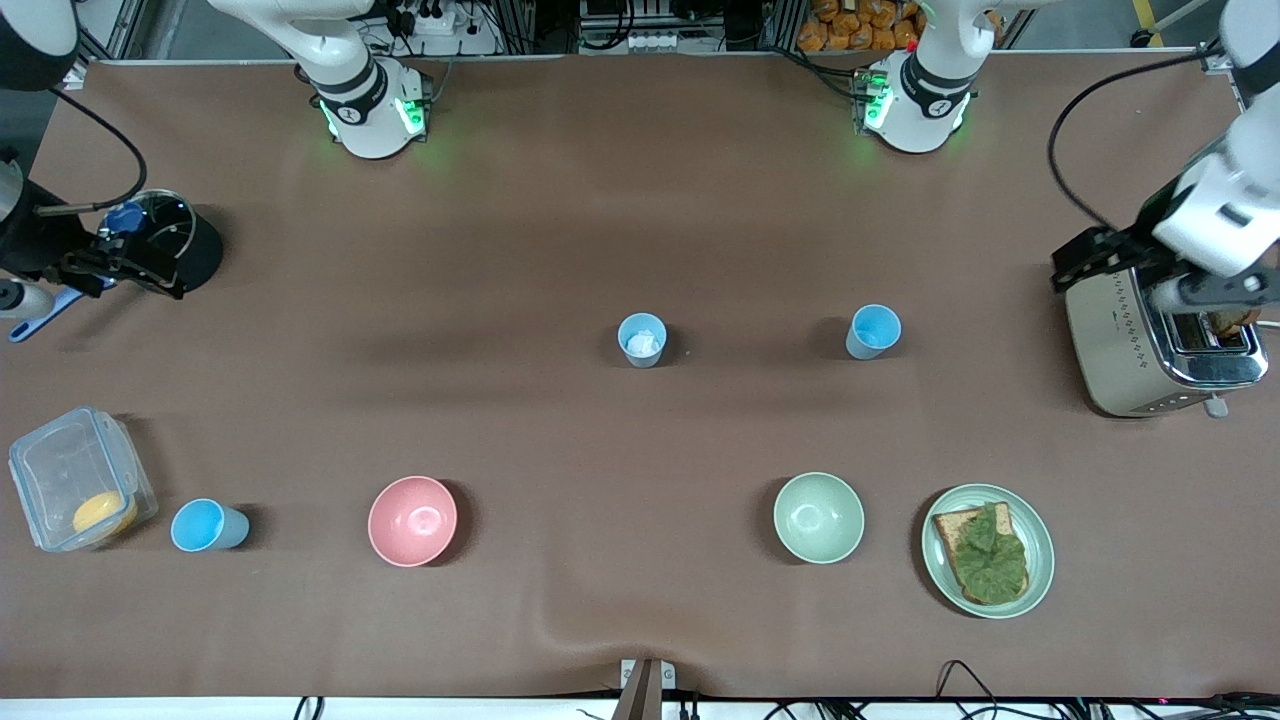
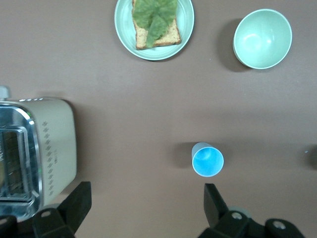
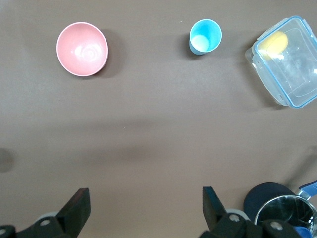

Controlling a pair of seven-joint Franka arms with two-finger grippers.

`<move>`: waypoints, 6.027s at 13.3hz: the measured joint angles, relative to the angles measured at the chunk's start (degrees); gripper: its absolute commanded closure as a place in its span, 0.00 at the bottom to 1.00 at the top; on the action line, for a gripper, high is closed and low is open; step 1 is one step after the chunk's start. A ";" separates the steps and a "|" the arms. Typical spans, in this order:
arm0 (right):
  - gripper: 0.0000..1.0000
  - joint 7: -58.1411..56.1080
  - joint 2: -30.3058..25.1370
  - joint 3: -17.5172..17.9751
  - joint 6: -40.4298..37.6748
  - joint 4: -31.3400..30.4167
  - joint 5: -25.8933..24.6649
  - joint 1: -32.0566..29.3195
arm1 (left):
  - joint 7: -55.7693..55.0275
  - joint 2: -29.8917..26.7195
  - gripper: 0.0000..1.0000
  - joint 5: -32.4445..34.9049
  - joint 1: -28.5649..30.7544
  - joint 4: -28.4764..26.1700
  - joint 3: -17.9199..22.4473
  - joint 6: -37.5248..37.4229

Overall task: Stack blue cups with both arms
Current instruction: 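Reach the left gripper to the blue cup beside the toaster, then close the left gripper around the blue cup beside the toaster, then lift the cup with the left gripper and carry it over the middle cup, then lower the held cup into the middle cup and open the left gripper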

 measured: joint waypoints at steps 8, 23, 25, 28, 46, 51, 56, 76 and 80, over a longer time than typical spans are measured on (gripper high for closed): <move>0.00 0.11 0.10 0.40 0.05 -0.10 -0.45 0.02 | -11.71 2.90 0.00 -4.15 -3.17 -12.56 -7.80 16.73; 0.00 0.11 0.10 0.36 0.04 -0.11 -0.46 0.03 | -15.23 10.32 0.35 -5.13 -6.16 -32.47 -11.70 42.72; 0.00 0.11 0.10 0.35 0.02 -0.11 -0.46 0.03 | -15.22 10.82 0.65 -5.13 -6.16 -32.80 -11.70 42.76; 0.00 0.11 0.10 0.33 -0.04 -0.11 -0.46 0.03 | -15.02 11.06 0.78 -4.33 -6.12 -33.61 -11.68 42.93; 0.00 0.11 0.10 0.27 -0.13 -0.12 -0.46 0.02 | -15.27 4.76 1.00 -6.89 -8.58 -18.85 -11.91 28.23; 0.00 0.11 0.10 0.15 -0.30 -0.12 -0.46 0.00 | -17.66 6.40 1.00 -7.01 -16.18 -11.73 -12.11 25.91; 0.00 0.11 0.10 0.08 -0.35 -0.13 -0.46 0.00 | -27.05 11.55 1.00 -11.74 -24.37 -5.64 -11.59 24.93; 0.00 0.11 0.10 0.04 -0.45 -0.14 -0.46 -0.01 | -43.50 34.43 1.00 -11.95 -47.94 17.53 5.63 18.01; 0.00 0.11 0.10 0.05 -0.45 -0.14 -0.46 -0.01 | -43.87 36.37 1.00 -11.95 -48.94 19.76 6.05 18.22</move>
